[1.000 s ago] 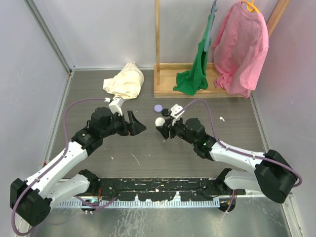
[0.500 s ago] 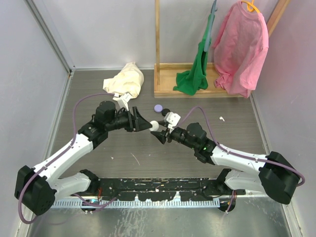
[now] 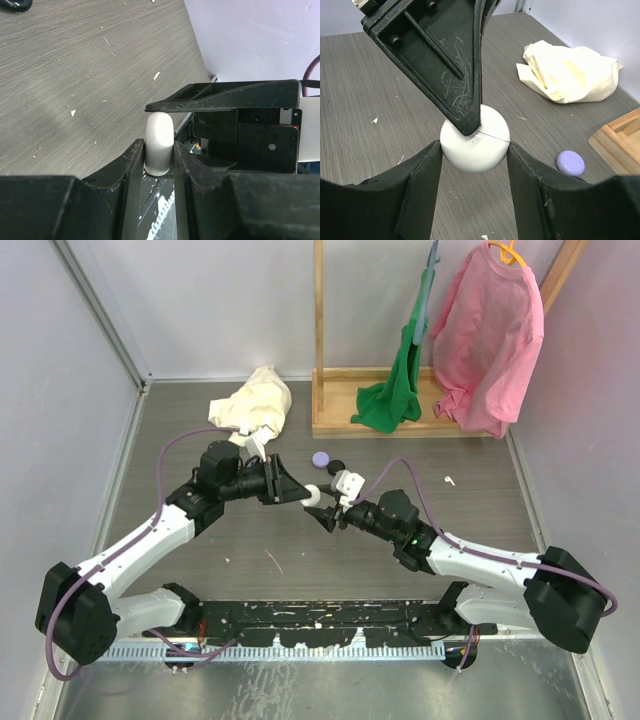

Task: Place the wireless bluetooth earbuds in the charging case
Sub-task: Pick up the charging case at the center of the board.

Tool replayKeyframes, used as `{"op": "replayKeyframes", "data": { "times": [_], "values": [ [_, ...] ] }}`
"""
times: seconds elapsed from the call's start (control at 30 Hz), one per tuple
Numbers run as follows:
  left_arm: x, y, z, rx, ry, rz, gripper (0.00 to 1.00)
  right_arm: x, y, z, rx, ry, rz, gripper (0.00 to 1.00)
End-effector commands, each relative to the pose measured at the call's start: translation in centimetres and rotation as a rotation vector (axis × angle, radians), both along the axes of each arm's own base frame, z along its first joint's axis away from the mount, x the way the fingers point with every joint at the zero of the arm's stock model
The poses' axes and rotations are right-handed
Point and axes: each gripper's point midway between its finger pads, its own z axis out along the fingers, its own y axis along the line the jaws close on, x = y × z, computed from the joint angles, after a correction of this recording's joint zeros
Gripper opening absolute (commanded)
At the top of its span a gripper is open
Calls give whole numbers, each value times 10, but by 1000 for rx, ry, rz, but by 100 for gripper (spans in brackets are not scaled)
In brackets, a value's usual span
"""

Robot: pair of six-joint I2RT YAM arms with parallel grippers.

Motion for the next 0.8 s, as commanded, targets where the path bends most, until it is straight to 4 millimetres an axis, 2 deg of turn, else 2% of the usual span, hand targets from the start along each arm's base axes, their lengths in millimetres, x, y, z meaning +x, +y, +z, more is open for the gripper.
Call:
{"op": "replayKeyframes", "data": {
  "times": [0.0,0.1,0.2,0.47,0.67,0.77],
  "values": [
    [6,-8,36,-77,-92,-29,26,-3,4,30,74,-85,20,52],
    [4,-8,36,-68,-106,-51,19,-5,5,28,66,-83,34,56],
    [0,-5,37,-23,-146,-79,13,-10,7,24,49,-72,65,63],
    [-14,12,52,92,-314,-157,11,-22,-5,33,85,-49,105,80],
    [-31,22,59,157,-453,-257,11,-41,-9,47,140,24,273,79],
    [-41,25,70,153,-535,-316,10,-49,-8,55,165,48,343,78]
  ]
}}
